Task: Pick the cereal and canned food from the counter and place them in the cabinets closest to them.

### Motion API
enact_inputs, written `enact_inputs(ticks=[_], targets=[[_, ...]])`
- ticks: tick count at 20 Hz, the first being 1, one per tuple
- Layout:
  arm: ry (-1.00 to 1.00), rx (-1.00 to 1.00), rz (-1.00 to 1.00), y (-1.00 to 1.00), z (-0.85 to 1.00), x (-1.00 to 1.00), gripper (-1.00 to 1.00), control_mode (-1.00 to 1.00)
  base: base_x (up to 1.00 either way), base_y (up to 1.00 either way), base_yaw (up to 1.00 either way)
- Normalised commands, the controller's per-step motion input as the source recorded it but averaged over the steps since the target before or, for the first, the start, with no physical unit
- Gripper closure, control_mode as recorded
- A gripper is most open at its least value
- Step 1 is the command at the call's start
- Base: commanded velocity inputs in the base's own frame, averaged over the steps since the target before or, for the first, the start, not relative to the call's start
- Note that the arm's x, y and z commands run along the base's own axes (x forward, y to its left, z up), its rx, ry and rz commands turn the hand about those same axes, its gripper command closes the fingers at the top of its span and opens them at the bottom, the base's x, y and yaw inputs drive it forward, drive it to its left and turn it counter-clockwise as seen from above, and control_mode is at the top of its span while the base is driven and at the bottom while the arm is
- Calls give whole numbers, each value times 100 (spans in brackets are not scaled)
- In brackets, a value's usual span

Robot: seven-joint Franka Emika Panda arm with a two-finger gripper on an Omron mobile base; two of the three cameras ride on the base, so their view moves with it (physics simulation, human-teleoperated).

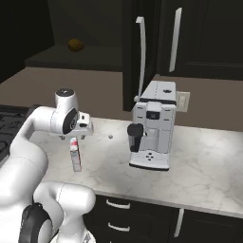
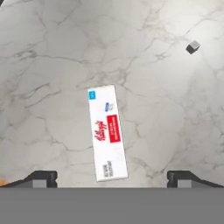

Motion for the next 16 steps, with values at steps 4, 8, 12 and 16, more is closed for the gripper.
enact_inputs(ticks=[4,8,12,16], targets=[[-11,5,3,0,-39,0,-100,-100,0,0,0],[-14,5,3,0,-34,0,-100,-100,0,0,0],[-14,6,2,0,-33,3,-100,-100,0,0,0],[-11,2,0,6,-37,11,-100,-100,0,0,0]])
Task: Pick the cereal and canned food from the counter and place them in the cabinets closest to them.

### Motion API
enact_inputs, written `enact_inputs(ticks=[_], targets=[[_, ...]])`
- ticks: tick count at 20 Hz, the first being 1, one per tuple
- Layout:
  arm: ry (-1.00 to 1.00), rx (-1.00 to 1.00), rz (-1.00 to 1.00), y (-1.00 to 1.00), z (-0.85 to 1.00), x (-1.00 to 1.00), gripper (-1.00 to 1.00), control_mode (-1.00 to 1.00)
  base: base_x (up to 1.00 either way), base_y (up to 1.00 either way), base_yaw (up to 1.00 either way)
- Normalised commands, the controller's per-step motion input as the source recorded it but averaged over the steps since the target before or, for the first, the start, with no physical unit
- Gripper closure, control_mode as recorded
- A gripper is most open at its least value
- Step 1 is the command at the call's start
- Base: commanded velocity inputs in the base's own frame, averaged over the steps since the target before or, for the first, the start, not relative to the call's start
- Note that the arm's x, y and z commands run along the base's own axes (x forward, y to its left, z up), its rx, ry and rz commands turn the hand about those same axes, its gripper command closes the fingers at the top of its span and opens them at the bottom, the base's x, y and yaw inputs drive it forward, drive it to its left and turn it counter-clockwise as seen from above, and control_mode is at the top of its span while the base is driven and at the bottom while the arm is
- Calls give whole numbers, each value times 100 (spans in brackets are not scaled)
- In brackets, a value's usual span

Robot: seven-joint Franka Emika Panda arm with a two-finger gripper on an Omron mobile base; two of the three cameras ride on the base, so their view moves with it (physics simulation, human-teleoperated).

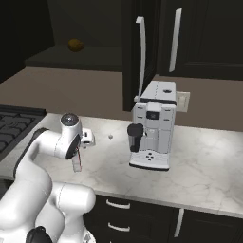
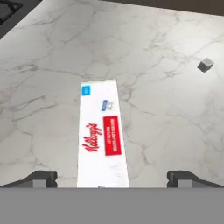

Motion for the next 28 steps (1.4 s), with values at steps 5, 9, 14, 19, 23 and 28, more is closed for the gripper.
enact_inputs(ticks=[5,9,14,19,23,28], targets=[[-4,0,0,13,-32,19,-100,-100,0,0,0],[0,-1,0,10,-38,18,-100,-100,0,0,0],[0,-2,0,0,-50,4,100,-100,0,0,0],[0,0,0,0,-4,0,100,-100,0,0,0],[-1,2,0,-3,16,-3,100,-100,0,0,0],[0,5,-1,-8,49,-9,100,-100,0,0,0]])
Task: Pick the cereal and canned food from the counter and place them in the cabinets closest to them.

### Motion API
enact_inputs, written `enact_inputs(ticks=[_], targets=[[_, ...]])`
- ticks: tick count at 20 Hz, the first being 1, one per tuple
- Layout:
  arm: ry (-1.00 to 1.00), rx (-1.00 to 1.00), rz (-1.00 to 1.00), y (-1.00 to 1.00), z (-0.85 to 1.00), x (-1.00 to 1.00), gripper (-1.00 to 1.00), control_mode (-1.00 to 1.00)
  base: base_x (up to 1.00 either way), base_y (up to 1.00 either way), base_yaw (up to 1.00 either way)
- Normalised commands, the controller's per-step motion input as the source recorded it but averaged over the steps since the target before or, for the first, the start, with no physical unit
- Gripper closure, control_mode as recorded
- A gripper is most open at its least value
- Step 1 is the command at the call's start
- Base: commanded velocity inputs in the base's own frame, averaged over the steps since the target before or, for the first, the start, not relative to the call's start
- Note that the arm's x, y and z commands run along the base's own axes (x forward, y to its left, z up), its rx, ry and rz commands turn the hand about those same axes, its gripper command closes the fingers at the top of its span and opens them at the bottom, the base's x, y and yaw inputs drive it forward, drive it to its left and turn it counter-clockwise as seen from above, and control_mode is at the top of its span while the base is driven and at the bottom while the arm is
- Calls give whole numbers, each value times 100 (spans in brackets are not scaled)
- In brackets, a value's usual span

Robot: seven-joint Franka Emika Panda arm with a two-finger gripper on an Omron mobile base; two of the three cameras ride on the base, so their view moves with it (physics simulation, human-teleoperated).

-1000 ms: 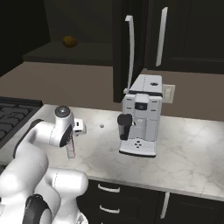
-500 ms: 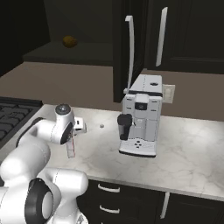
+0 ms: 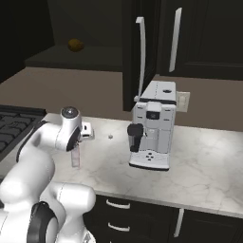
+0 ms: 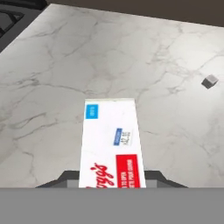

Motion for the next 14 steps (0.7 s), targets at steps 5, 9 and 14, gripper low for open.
enact_inputs(ticks=[5,9,14], targets=[[-6,5,-2,-10,59,-23,100,-100,0,0,0],[-11,2,-6,-3,59,-32,100,-100,0,0,0],[-13,2,-8,0,61,-39,100,-100,0,0,0]])
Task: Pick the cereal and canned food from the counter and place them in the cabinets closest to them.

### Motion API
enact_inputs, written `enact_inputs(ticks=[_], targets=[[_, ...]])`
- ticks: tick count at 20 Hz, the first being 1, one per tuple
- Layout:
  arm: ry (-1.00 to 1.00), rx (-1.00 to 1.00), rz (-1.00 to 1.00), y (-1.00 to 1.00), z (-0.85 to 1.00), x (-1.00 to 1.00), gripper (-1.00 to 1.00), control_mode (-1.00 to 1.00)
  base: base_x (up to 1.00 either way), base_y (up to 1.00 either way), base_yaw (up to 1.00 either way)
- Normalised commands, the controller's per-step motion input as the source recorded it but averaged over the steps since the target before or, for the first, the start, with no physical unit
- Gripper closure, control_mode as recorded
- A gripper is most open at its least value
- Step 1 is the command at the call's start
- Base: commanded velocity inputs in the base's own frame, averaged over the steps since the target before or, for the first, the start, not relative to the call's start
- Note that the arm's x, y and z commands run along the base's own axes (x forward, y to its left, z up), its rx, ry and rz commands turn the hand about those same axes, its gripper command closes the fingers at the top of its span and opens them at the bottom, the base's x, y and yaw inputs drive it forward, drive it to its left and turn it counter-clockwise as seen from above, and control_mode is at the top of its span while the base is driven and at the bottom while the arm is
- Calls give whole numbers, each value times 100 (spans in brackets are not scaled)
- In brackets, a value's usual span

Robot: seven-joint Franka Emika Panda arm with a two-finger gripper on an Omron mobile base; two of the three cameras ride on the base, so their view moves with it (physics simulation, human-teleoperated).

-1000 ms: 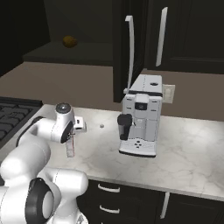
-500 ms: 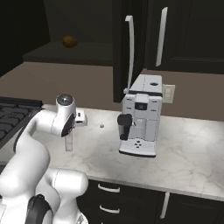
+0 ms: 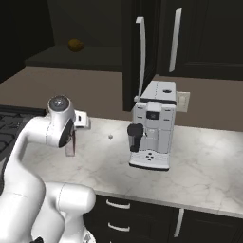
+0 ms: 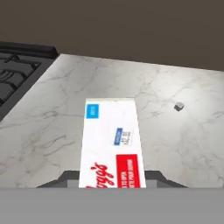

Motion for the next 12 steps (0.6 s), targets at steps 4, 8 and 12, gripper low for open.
enact_inputs(ticks=[4,8,12], targets=[[-16,3,-9,0,68,-38,100,-100,0,0,0],[-12,1,-8,0,76,-27,100,-100,0,0,0],[-4,0,-5,0,81,-17,100,-100,0,0,0]])
